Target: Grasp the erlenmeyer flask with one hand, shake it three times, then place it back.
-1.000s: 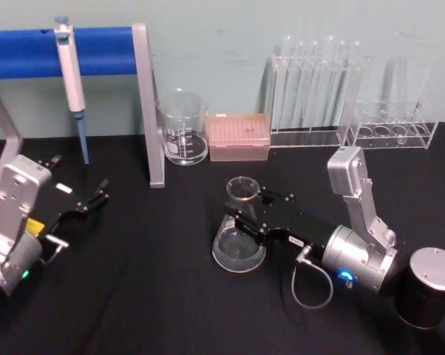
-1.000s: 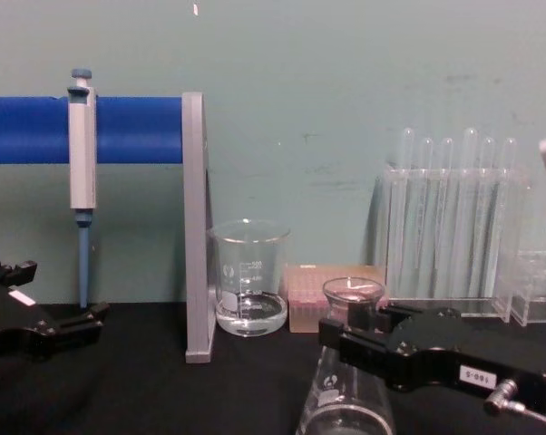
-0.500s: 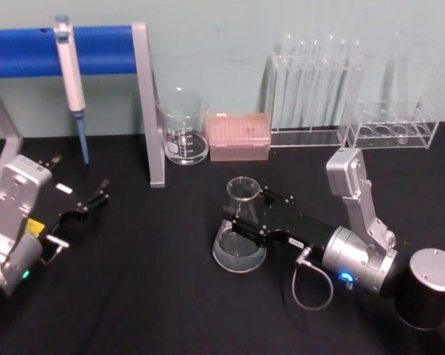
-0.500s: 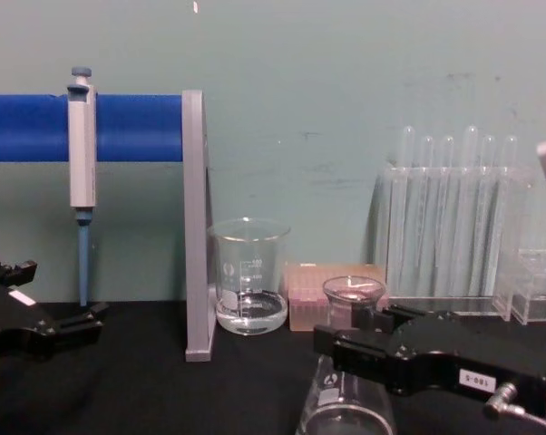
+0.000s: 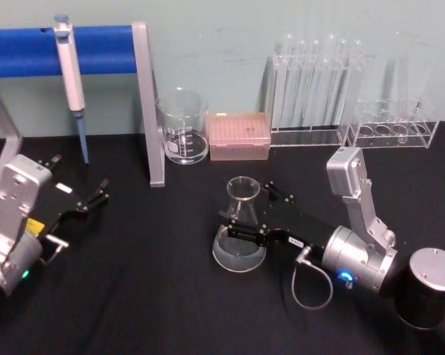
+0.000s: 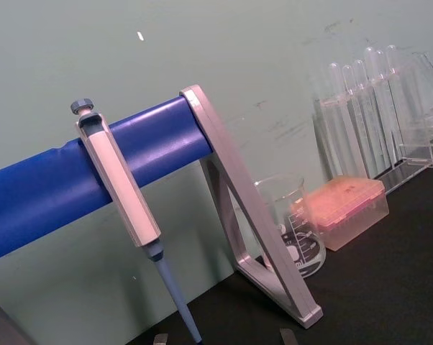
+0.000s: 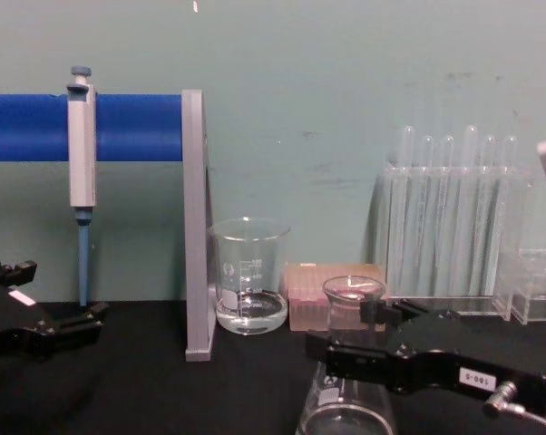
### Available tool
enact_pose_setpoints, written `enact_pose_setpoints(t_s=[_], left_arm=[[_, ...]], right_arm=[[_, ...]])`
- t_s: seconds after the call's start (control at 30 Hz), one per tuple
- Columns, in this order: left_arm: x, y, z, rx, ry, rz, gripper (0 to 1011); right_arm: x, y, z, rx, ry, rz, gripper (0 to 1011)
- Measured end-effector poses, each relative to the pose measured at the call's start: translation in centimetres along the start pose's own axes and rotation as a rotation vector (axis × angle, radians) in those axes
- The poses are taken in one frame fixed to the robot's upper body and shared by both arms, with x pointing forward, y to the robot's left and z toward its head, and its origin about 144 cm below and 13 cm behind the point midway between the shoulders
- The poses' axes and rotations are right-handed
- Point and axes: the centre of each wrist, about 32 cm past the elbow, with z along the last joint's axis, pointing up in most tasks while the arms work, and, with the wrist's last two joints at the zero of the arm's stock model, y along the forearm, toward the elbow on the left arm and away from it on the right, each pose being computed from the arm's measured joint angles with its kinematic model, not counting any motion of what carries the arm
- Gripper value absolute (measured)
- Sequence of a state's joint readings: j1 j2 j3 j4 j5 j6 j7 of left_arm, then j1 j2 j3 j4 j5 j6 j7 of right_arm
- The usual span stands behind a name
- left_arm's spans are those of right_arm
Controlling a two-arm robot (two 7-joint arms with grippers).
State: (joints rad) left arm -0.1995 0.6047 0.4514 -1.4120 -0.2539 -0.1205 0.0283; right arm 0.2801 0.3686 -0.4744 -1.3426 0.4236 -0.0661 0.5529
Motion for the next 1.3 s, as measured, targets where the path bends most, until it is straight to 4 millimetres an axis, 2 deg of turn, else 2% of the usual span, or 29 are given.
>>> enact_pose_setpoints(t_s=[0.7, 0.9, 1.3], left_arm=[[0.0, 0.0, 0.0, 0.0, 0.0, 0.0, 1001], [0.0, 0.0, 0.0, 0.0, 0.0, 0.0, 1001], [0.0, 0.0, 0.0, 0.0, 0.0, 0.0, 1001]], right_arm=[[-0.2, -0.3, 0.2, -0.008, -0.021, 0.011, 1000], [-0.4, -1.5, 0.4, -0.029, -0.024, 0.012, 1000], [-0.9, -5.4, 0.9, -0.132, 0.025, -0.038, 1000]])
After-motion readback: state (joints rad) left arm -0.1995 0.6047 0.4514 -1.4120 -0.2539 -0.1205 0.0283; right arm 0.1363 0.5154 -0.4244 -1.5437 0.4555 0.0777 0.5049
